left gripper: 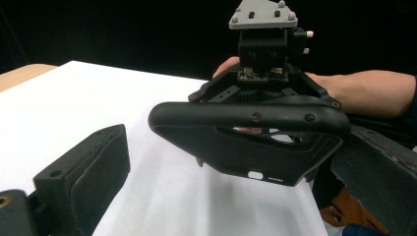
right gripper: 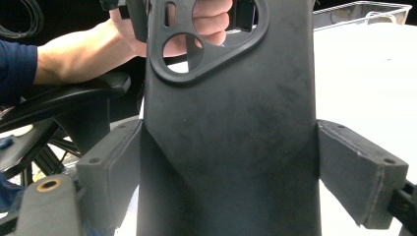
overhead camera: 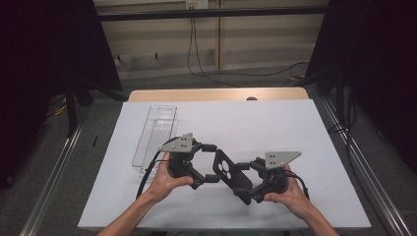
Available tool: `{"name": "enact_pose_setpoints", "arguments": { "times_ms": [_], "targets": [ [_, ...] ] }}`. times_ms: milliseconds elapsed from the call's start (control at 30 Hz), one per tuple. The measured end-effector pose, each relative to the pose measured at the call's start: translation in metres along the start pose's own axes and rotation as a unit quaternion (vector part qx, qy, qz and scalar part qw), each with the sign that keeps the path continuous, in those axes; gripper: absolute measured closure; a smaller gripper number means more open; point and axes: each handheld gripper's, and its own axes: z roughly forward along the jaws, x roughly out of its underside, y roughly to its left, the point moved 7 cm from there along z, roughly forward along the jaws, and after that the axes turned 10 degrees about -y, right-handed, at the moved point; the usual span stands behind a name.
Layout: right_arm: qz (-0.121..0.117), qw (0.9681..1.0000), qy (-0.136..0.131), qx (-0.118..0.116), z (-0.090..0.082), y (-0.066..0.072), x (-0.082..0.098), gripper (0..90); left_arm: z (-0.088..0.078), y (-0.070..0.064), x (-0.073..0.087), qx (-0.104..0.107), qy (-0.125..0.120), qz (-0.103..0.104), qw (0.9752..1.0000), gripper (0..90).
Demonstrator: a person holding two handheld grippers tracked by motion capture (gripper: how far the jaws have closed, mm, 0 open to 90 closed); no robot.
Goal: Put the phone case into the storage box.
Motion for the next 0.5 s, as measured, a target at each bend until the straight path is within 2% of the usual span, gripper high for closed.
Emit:
{"name": "enact_pose_setpoints", "arguments": {
  "times_ms": [333,500],
  "targets": [
    [0.003,0.9999,0.0,-0.014,-0.0003,0.0022,0.0,14.6,0.0038,-0.0028,-0.0021,0.028,-0.003,0.006,0.9996,2.5],
    [0.003,0.9998,0.001,-0.017,0.0003,0.0032,0.0001,14.6,0.0051,-0.0041,-0.001,0.034,0.0,0.009,0.9994,3.5]
  ]
}}
